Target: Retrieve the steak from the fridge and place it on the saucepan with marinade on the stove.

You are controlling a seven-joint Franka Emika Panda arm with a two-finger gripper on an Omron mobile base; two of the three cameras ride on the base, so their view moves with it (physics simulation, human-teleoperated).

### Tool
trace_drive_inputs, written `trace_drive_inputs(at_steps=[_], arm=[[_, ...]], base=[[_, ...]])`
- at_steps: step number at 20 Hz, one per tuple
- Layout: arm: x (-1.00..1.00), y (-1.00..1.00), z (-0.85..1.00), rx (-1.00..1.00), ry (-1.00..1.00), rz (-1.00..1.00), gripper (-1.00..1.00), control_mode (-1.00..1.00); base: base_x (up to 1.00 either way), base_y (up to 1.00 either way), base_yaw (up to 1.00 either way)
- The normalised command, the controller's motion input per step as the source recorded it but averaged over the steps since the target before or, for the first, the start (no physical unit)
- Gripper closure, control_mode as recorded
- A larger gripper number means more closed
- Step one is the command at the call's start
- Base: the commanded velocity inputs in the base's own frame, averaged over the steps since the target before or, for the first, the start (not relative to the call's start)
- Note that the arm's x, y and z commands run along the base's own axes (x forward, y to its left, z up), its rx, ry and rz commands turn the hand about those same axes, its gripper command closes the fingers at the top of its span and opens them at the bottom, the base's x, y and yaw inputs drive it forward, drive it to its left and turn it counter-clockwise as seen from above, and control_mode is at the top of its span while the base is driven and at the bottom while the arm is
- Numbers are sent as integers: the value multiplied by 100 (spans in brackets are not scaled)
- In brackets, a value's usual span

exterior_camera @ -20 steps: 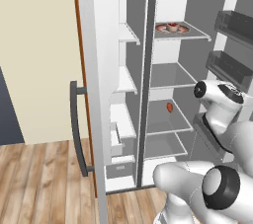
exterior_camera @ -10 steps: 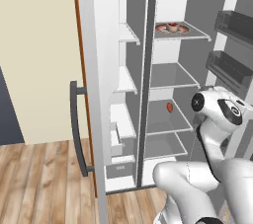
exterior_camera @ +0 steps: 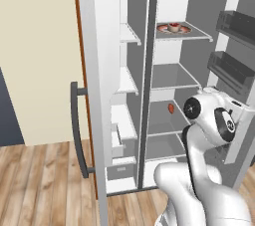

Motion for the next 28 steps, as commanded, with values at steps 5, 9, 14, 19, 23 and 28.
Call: trace_drive_inputs(at_steps=[5,9,14,19,23,28], arm=[[-27,36,39,0,8,37,-100,-100],[-19,25,15,0,9,45,-100,-100],[-30,3,0,0,5,51,-100,-100],[-37,0,-24,0,0,52,-100,-100],[-32,16,-31,0,0,43,-100,-100],[-25,60,-14,0,2,34,-100,-100]], base=[[0,0,0],[0,0,0],[0,0,0],[0,0,0],[0,0,0],[0,0,0]])
